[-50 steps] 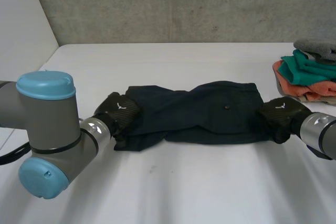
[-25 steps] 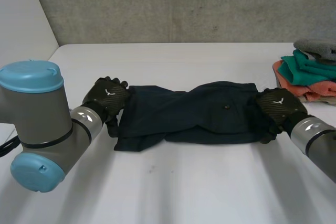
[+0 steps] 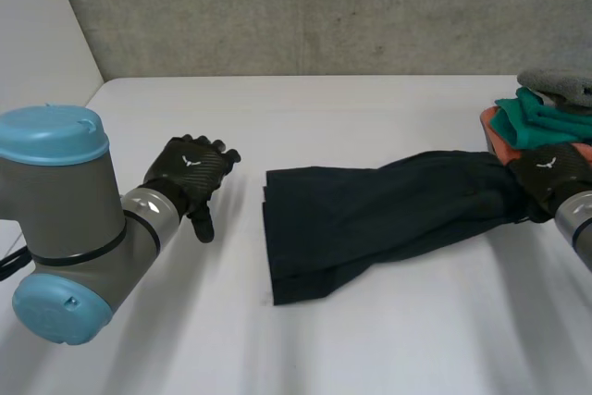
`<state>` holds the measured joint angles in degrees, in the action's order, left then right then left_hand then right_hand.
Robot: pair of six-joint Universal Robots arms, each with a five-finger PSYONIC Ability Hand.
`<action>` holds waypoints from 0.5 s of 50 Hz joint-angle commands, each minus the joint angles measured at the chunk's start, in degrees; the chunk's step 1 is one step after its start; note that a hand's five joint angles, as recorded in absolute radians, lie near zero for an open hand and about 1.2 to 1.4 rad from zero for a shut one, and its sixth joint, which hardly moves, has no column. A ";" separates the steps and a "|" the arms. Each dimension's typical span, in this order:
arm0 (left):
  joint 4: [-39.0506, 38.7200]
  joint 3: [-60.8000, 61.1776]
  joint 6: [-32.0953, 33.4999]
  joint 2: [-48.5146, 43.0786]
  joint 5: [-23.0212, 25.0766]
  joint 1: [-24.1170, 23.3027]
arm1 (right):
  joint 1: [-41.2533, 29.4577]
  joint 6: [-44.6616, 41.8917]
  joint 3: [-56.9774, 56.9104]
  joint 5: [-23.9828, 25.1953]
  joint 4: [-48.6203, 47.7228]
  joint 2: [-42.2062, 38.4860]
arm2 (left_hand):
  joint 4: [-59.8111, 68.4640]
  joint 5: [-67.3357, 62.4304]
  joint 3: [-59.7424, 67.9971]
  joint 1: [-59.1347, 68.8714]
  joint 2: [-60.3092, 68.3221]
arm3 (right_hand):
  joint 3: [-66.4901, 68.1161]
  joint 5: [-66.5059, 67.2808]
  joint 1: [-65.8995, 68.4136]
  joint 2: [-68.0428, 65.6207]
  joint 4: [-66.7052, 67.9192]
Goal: Fold the laundry.
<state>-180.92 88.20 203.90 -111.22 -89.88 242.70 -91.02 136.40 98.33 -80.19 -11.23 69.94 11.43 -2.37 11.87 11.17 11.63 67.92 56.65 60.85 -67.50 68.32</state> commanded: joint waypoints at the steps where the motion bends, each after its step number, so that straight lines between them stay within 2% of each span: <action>1: 0.30 1.18 -0.87 1.26 -0.03 0.15 | -5.63 -18.76 -1.73 5.37 -3.69 -0.33 | -1.43 2.37 -1.87 -1.17 -1.63 | 12.08 13.35 19.15 -12.50 11.68; 4: 0.39 1.44 -0.87 1.53 -0.12 0.15 | -11.53 -23.45 -1.83 9.95 -7.74 -0.33 | -1.43 2.37 -1.87 -1.17 -1.63 | 12.08 13.35 19.15 -12.50 11.68; 5: 0.56 1.71 -0.96 1.97 -0.30 0.32 | -15.03 -25.81 -1.57 13.62 -10.63 -0.33 | -1.43 2.37 -1.87 -1.17 -1.63 | 12.08 13.35 19.15 -12.50 11.68; 8: 0.92 2.15 -1.22 3.02 -0.65 0.32 | -19.53 -27.85 -1.39 18.91 -13.63 -0.33 | -1.43 2.37 -1.87 -1.17 -1.63 | 12.08 13.35 19.15 -12.50 11.68; 9: 1.00 2.50 -1.66 3.98 -0.91 0.50 | -22.42 -28.29 -1.21 22.85 -15.12 -0.59 | -1.43 2.37 -1.87 -1.17 -1.63 | 12.08 13.35 19.15 -12.50 11.68; 13: 1.09 3.11 -2.89 6.36 -1.35 0.67 | -26.93 -28.20 -1.39 32.88 -15.58 -7.17 | -1.43 2.37 -1.87 -1.17 -1.63 | 12.08 13.35 19.15 -12.50 11.68; 15: 1.09 3.03 -3.68 7.41 -1.53 0.67 | -27.63 -28.99 -1.47 36.32 -15.05 -8.41 | -1.43 2.37 -1.87 -1.17 -1.63 | 12.08 13.35 19.15 -12.50 11.68; 18: 1.01 2.68 -4.47 8.21 -1.97 0.59 | -27.55 -29.88 -1.91 37.39 -14.17 -7.98 | -1.43 2.37 -1.87 -1.17 -1.63 | 12.08 13.35 19.15 -12.50 11.68; 19: 0.83 2.50 -4.56 8.30 -2.05 0.59 | -27.46 -29.70 -1.91 36.87 -13.74 -7.72 | -1.43 2.37 -1.87 -1.17 -1.63 | 5.57 6.83 12.64 -5.98 5.16; 20: 0.74 2.06 -4.82 8.38 -2.14 0.41 | -27.63 -28.13 -1.91 35.29 -12.86 -7.28 | -1.43 2.37 -1.87 -1.17 -1.63 | -19.31 -18.04 -12.24 18.89 -19.71; 21: 0.65 1.71 -4.91 8.39 -2.23 0.32 | -27.63 -26.81 -1.74 34.41 -12.42 -7.01 | -1.43 2.37 -1.87 -1.17 -1.63 | -26.05 -24.79 -18.99 25.64 -26.46; 25: 0.21 -1.36 -5.00 7.77 -2.58 -0.47 | -26.50 -11.99 -0.34 29.92 -12.24 -1.05 | -1.43 2.37 -1.87 -1.17 -1.63 | -46.74 -45.47 -39.67 46.32 -47.14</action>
<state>-180.18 89.94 199.19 -102.95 -92.03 243.07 -118.97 110.21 96.78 -44.70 -24.60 62.95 11.43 -2.37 11.87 11.17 11.63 34.04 23.31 33.23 -33.45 34.17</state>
